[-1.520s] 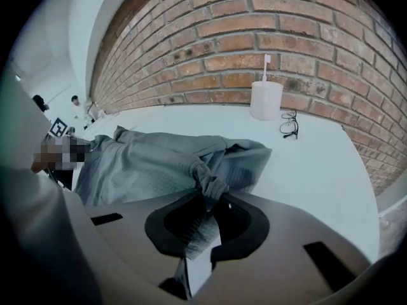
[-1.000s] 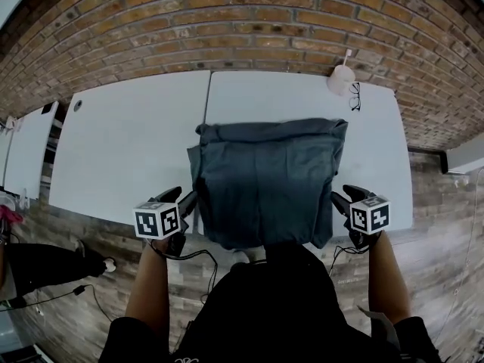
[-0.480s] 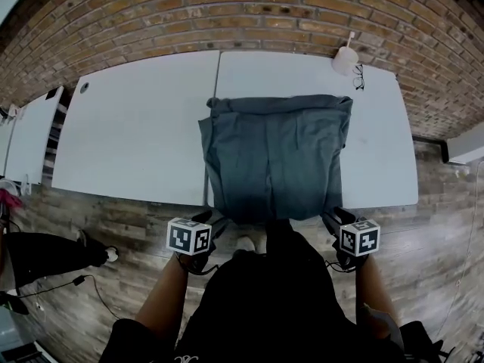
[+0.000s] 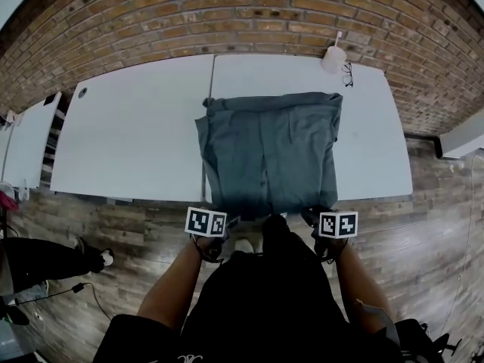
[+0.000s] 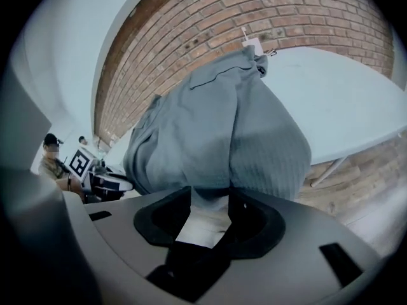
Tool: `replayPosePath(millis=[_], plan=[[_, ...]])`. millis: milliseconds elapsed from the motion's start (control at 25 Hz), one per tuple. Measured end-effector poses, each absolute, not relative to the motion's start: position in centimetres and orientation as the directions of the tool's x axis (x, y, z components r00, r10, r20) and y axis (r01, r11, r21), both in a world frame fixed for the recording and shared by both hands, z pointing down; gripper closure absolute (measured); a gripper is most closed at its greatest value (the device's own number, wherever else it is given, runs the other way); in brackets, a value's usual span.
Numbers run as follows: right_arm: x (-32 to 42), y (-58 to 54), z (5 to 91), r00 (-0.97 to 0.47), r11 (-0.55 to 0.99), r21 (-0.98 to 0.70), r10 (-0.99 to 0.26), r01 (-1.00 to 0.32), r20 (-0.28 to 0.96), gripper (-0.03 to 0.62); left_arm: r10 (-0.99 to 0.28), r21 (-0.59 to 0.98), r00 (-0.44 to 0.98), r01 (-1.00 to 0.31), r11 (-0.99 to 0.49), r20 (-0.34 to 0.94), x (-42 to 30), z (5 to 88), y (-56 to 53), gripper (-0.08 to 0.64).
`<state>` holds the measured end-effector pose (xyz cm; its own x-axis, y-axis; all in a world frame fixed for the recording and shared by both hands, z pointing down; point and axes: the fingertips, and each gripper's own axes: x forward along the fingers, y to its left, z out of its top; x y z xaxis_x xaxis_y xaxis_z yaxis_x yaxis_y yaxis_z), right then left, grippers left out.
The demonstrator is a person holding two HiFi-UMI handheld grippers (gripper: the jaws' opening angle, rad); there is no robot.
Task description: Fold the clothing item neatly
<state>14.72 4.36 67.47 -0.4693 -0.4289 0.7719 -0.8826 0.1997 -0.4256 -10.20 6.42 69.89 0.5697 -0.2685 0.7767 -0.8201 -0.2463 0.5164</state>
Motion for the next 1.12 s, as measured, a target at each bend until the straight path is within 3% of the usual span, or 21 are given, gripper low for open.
replayPosePath(millis=[40,120,160,200,240,600,800,1120], plan=[[14.3,4.1,67.8,-0.469,0.184,-0.434,-0.434,-0.882,0.769,0.417,-0.265,0.515,0.569,-0.82,-0.249,0.778,-10.1,69.9,6.4,0.343],[13.7,3.7,68.0,-0.476,0.176,-0.447,-0.446,-0.877,0.758,0.417,-0.273,0.491,0.546,-0.835,-0.247,0.792,-10.4,69.6,6.4,0.536],[13.4,3.7,67.8,-0.486,0.19,-0.452,-0.449,-0.872,0.749,0.431,-0.275,0.484,0.54,-0.839,-0.249,0.795,-10.4,69.4,6.4,0.544],[13.1,3.8,67.4,-0.501,0.213,-0.456,-0.449,-0.864,0.74,0.525,-0.272,0.488,0.546,-0.835,-0.254,0.792,-10.4,69.0,6.5,0.545],[12.8,4.0,66.9,-0.521,0.241,-0.463,-0.443,-0.853,0.73,0.574,-0.268,0.501,0.56,-0.825,-0.26,0.784,-10.3,68.5,6.8,0.545],[11.3,9.1,61.4,-0.723,0.467,-0.562,-0.321,-0.683,0.612,0.575,-0.239,0.613,0.697,-0.712,-0.343,0.676,-11.4,61.3,10.0,0.547],[9.4,11.1,55.8,-0.833,0.627,-0.578,-0.231,-0.522,0.502,0.575,-0.201,0.694,0.816,-0.57,-0.44,0.542,-9.8,55.5,11.0,0.547],[7.0,15.8,47.8,-0.916,0.8,-0.569,0.062,-0.191,0.396,0.575,0.017,0.702,0.911,-0.306,-0.643,0.413,-7.9,46.9,16.0,0.547]])
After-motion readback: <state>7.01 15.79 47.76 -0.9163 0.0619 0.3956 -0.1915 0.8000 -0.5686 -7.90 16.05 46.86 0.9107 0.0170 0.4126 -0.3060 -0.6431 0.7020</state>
